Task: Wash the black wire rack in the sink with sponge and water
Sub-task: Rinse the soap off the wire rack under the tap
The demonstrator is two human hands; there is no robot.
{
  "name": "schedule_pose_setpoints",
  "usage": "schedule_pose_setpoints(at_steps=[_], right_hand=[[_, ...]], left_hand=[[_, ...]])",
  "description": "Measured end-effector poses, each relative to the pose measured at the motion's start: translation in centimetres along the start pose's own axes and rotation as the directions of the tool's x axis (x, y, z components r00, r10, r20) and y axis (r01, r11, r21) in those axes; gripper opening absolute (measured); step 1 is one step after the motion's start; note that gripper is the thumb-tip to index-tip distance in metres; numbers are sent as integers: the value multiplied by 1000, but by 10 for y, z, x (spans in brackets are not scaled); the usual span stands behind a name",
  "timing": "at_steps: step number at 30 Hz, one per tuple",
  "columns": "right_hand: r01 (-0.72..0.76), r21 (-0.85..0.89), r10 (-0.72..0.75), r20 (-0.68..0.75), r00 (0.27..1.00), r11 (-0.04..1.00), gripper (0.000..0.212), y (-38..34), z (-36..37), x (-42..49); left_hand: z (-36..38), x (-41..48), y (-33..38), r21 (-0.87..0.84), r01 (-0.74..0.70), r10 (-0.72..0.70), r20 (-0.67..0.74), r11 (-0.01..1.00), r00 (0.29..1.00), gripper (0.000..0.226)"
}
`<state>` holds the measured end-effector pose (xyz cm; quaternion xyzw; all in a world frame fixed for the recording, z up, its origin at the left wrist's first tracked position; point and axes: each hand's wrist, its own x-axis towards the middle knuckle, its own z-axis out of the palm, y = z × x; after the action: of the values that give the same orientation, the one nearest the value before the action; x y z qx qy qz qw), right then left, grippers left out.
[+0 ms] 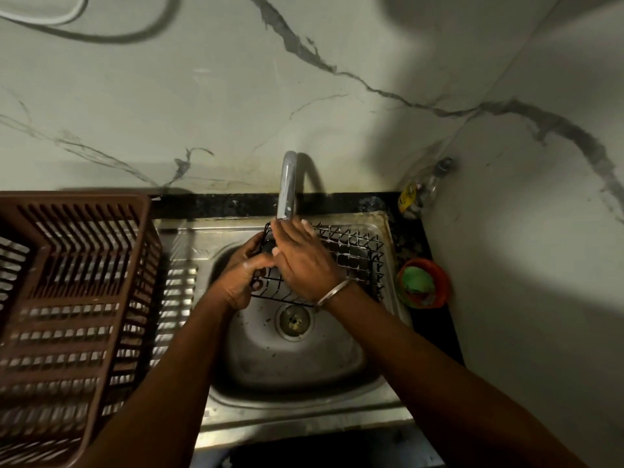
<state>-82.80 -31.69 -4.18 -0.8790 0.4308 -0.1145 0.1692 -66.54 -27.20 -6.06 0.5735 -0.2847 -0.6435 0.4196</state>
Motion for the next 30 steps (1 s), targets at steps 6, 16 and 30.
schedule_pose_setpoints(at_steps=[6, 16, 30], right_hand=[[54, -41, -53, 36, 998, 998, 69, -5, 9, -9], [-71, -147, 64, -49, 997, 987, 79, -1, 23, -14], [15, -249, -36, -78, 996, 968, 86, -16, 40, -30]], left_hand=[[-5, 6, -4, -58, -17, 15, -41, 998, 999, 77], [-9, 13, -6, -145, -17, 12, -36, 989, 999, 40], [-2, 26, -4, -249, 17, -37, -75, 968, 997, 29]])
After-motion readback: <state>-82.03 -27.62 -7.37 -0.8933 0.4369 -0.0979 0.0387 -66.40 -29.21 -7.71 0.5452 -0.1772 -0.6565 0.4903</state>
